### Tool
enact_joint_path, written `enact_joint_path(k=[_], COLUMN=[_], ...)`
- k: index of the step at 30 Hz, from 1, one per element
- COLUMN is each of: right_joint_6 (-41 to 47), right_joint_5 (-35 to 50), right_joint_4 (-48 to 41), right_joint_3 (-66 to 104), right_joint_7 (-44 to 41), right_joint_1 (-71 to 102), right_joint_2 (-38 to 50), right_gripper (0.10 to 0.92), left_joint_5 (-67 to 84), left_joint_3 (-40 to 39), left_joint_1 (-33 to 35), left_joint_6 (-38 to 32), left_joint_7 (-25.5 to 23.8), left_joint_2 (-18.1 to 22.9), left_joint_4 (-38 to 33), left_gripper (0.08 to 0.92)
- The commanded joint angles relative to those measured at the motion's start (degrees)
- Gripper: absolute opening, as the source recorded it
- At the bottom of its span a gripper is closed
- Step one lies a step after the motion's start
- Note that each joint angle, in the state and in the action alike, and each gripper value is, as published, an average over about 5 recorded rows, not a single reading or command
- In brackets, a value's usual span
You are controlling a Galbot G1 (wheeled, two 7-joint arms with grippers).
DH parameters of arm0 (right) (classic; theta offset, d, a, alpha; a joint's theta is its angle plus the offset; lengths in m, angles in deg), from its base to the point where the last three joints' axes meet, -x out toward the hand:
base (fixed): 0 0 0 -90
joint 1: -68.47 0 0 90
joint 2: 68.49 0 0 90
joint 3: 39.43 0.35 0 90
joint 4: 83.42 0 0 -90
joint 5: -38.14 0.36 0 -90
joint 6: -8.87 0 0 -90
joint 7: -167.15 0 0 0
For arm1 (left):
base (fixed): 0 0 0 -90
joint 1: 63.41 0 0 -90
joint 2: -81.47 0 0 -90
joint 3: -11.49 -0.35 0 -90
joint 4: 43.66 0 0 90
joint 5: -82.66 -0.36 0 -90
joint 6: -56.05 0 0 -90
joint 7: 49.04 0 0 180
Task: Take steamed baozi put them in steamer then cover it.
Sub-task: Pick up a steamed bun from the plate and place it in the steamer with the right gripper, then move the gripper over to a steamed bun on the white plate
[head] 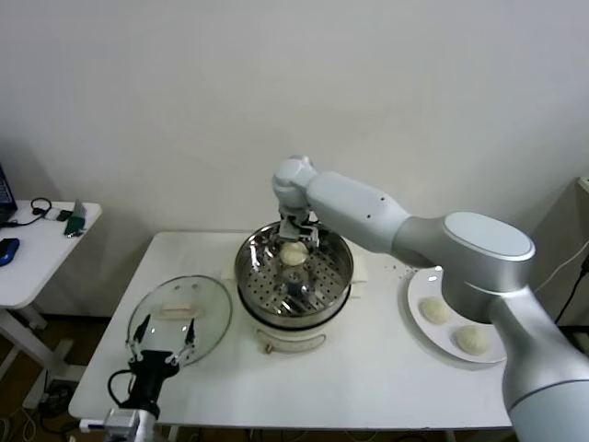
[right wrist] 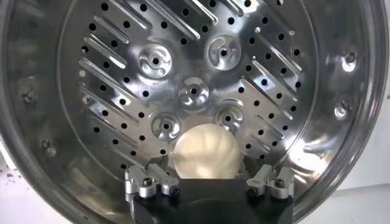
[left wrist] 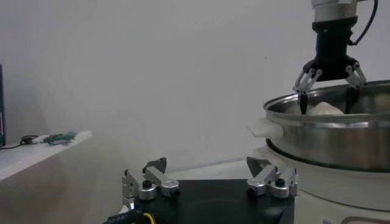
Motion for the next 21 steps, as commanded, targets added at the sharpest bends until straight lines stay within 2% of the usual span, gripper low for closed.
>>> enact_joint_path(k=[1,7,14,17,21], right_joint_6=[4.67,12.99,28.39,34.04,37.48], right_joint_5=[8.22,24.47,43.41,48.16,50.1], right_joint_4=[6.45,12.25,15.84,16.46,16.78], right_joint_3=[0.58,-5.34,-18.94,-20.72,-21.89], right_joint_7=[-1.74,-3.16,0.98,2.58,3.28], right_joint_1=[-4.38,-14.08,-23.28,-22.71,-19.78], right_joint_2=[5.49,15.36,29.03,33.92,39.53], right_gripper=[0.823,0.823,0.823,0.823,0.823], left_joint_5=[-0.1,-0.6,-1.04,-1.28,-1.74], left_joint_3=[-0.2,-0.88,-1.68,-2.05,-2.37], left_joint_1=[0.18,0.48,0.69,1.02,1.41], left_joint_6=[-0.01,0.0,0.04,-0.01,-0.12], left_joint_7=[0.42,0.49,0.55,0.54,0.52], left_joint_2=[0.03,0.0,-0.16,-0.13,0.0], left_joint_4=[0.08,-0.27,-1.38,-1.96,-2.74], left_gripper=[0.823,0.823,0.823,0.823,0.823])
